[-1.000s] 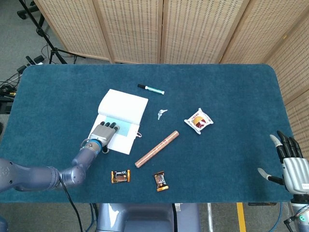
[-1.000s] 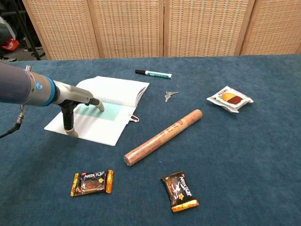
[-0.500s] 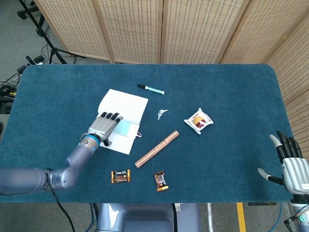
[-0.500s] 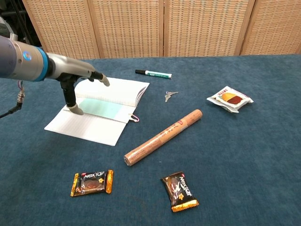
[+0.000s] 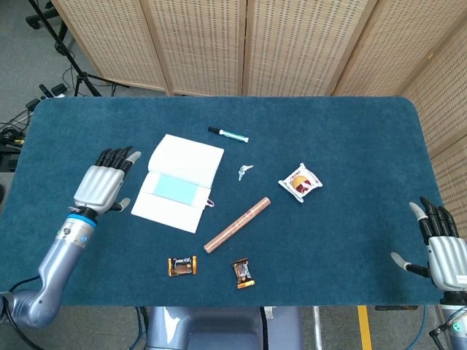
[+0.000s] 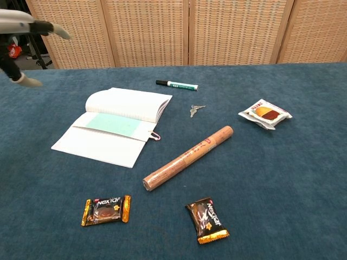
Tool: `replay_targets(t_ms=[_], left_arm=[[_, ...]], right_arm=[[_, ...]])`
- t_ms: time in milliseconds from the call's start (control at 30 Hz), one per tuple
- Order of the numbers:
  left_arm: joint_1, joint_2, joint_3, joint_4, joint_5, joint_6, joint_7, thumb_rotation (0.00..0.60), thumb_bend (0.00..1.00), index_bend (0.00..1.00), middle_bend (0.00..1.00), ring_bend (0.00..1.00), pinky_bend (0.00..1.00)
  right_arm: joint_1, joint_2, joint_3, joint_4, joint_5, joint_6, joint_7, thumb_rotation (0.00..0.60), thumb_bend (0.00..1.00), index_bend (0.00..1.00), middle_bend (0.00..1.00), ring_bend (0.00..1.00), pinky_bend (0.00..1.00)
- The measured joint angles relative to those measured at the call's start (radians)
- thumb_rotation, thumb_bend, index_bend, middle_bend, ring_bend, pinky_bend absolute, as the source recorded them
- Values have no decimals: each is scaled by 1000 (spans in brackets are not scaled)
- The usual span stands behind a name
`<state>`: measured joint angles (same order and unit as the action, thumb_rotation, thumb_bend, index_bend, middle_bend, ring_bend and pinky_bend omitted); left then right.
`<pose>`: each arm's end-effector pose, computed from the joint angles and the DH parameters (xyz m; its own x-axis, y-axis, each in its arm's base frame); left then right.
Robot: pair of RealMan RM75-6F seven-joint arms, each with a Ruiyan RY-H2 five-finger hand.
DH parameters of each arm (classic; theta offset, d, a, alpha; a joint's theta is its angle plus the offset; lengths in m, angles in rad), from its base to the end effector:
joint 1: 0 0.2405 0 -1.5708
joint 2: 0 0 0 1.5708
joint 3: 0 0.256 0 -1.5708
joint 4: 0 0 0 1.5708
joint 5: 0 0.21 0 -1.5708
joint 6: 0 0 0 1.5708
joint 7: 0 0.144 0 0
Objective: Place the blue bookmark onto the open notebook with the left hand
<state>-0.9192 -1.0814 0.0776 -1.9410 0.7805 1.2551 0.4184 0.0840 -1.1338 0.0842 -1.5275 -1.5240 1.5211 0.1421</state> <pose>-0.1563 0.3284 0.1136 0.5408 0.2012 0.8168 0.8394 -0.1913 -0.5087 -0.3181 -0.1887 0.1710 0.3247 0.0687 0.9433 -0.9442 -0.0345 0.3275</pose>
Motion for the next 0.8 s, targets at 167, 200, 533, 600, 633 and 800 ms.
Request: replay_targets(t_ms=[167,200,533,600,633,800], left_arm=[[167,16,58,19,191,118,-119,600,242,64,0,0,0],[200,16,68,30,223,138,-141,600,241,64,0,0,0],[545,-77,142,285,468,382,-397,600,239,64,0,0,0],[585,-96,142,323,485,407,-412,600,234,64,0,0,0],[607,-109,138,345,489,424,-416,600,232,64,0,0,0],[657,-129,109,403,495,441,-417,600,232,64,0,0,0]], right_arm=[[2,-4,3,-3,11,-9,-18,600,182,0,0,0,0],[2,-5,3,-3,12,-9,-25,600,182,0,0,0,0],[11,-31,0,-13,13,-21,-124,600,180,0,0,0,0],[13,-35,0,-14,15,-24,-134,600,182,0,0,0,0],[14,-38,1,-16,17,-27,-143,600,181,0,0,0,0],[20,-47,-1,-25,13,-32,-175,600,181,0,0,0,0]])
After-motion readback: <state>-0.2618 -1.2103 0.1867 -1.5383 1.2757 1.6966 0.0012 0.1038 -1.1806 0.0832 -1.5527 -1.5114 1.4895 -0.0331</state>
